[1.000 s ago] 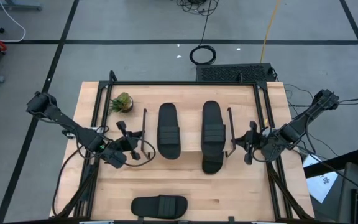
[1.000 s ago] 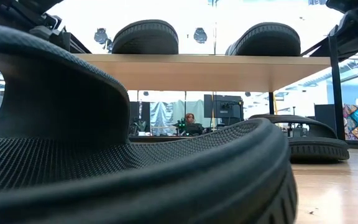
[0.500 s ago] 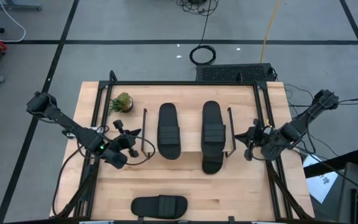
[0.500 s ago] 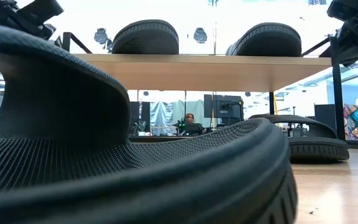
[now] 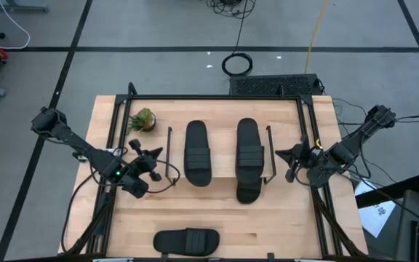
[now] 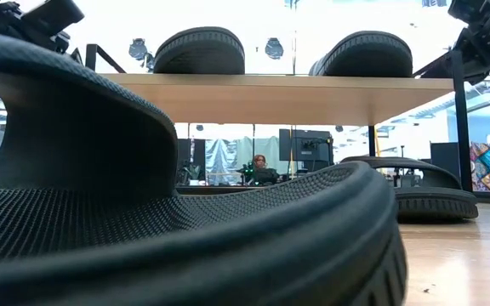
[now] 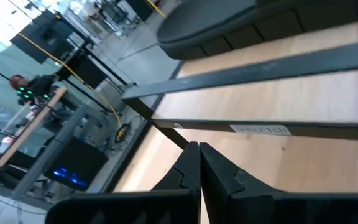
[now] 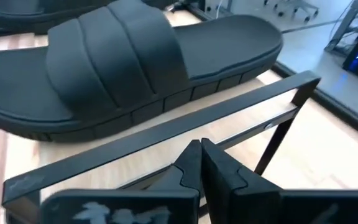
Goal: Pick and place slides into the shelf
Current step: Put the left black slide under the shelf
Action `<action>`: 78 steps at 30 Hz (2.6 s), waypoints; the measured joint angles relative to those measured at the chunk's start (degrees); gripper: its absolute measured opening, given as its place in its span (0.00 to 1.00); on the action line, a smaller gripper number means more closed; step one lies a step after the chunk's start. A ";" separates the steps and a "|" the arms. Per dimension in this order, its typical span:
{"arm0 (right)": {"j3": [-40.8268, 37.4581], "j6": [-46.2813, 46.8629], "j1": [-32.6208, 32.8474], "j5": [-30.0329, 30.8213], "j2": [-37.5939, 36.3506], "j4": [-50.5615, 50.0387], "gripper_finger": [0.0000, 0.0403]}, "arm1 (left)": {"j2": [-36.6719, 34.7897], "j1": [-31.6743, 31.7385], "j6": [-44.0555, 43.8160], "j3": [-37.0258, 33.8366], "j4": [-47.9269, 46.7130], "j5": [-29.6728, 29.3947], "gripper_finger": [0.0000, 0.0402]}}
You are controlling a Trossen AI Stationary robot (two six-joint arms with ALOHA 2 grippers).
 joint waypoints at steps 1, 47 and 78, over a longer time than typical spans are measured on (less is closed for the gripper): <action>0.00 -0.30 0.00 0.64 0.00 -0.03 0.00 | 0.00 -0.12 -0.06 0.00 0.02 -0.74 0.00; 21.31 -84.19 14.22 8.96 57.99 71.54 0.21 | -3.80 0.64 8.05 1.75 3.76 -12.05 0.01; 25.09 -46.11 9.11 -18.52 61.72 82.05 0.48 | -6.49 3.20 22.42 1.73 18.32 -13.51 0.00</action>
